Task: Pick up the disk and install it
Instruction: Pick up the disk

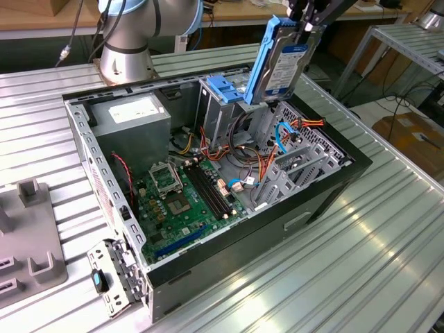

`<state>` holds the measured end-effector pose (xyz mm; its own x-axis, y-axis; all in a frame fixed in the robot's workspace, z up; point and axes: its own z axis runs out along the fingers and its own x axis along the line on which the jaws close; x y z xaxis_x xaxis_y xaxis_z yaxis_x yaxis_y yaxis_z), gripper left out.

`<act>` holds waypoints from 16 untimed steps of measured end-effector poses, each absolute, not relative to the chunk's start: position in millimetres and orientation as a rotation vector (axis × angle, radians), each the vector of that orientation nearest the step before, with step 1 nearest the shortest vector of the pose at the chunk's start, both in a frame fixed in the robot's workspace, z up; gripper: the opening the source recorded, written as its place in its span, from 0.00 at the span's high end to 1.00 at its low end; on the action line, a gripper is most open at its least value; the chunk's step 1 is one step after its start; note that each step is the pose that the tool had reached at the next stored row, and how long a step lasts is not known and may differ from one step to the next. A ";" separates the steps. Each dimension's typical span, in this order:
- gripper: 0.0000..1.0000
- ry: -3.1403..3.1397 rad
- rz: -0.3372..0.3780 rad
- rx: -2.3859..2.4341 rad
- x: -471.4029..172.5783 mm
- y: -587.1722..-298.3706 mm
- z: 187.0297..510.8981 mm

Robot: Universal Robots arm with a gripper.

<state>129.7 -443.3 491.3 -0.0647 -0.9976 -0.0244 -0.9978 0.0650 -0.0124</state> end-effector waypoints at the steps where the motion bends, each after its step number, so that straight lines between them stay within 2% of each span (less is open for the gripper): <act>1: 0.65 2.273 0.012 -2.130 130.1 -446.3 491.2; 16: 0.65 2.273 0.012 -2.130 134.6 -475.0 490.8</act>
<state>134.6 -475.0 490.8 -0.0647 -0.9976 -0.0245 -0.9978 0.0650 -0.0124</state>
